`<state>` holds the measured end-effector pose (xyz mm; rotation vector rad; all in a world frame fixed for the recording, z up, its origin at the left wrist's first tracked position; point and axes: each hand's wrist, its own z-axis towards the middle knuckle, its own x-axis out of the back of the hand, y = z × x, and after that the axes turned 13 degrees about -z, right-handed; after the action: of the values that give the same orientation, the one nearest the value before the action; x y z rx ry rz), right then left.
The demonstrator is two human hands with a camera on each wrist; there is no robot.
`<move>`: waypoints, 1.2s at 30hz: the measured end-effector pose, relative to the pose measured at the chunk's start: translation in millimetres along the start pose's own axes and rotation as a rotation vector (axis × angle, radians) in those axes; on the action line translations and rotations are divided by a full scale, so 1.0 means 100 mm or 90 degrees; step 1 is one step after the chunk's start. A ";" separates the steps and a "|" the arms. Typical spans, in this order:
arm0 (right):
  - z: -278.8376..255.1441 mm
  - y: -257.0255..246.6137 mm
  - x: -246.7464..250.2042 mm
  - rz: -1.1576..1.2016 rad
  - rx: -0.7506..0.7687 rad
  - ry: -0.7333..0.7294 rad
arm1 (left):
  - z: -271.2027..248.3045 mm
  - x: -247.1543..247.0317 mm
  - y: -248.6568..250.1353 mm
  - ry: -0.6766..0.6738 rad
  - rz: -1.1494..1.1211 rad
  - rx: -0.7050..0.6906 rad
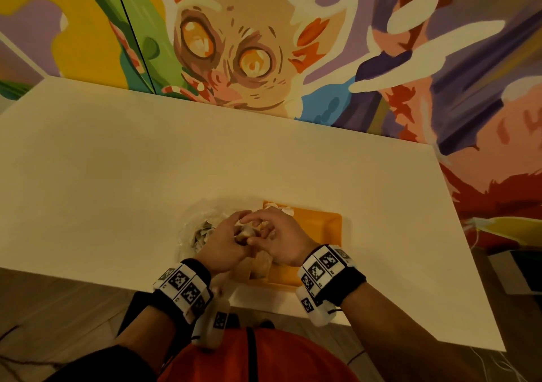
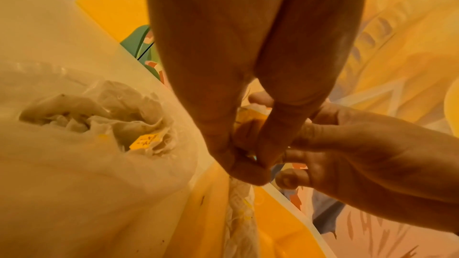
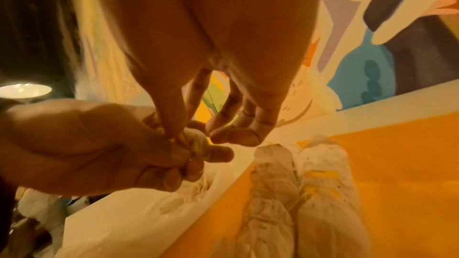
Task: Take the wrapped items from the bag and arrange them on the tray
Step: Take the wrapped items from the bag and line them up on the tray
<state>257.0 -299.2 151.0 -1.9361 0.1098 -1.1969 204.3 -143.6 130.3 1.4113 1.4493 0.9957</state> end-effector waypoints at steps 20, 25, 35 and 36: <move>-0.06 0.19 -0.12 0.065 -0.095 0.110 | -0.02 -0.05 0.10 0.137 0.234 -0.154; -0.09 0.18 -0.07 0.013 -0.064 0.114 | 0.01 -0.06 0.17 0.112 0.313 -0.211; -0.08 0.23 -0.11 0.027 -0.073 0.126 | 0.05 -0.09 0.22 0.099 0.369 -0.285; -0.10 0.21 -0.10 0.026 -0.070 0.121 | 0.04 -0.09 0.21 0.098 0.366 -0.283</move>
<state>251.3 -314.3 131.6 -1.9000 0.3202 -1.3709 215.0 -152.2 149.2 1.4552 0.8425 1.6982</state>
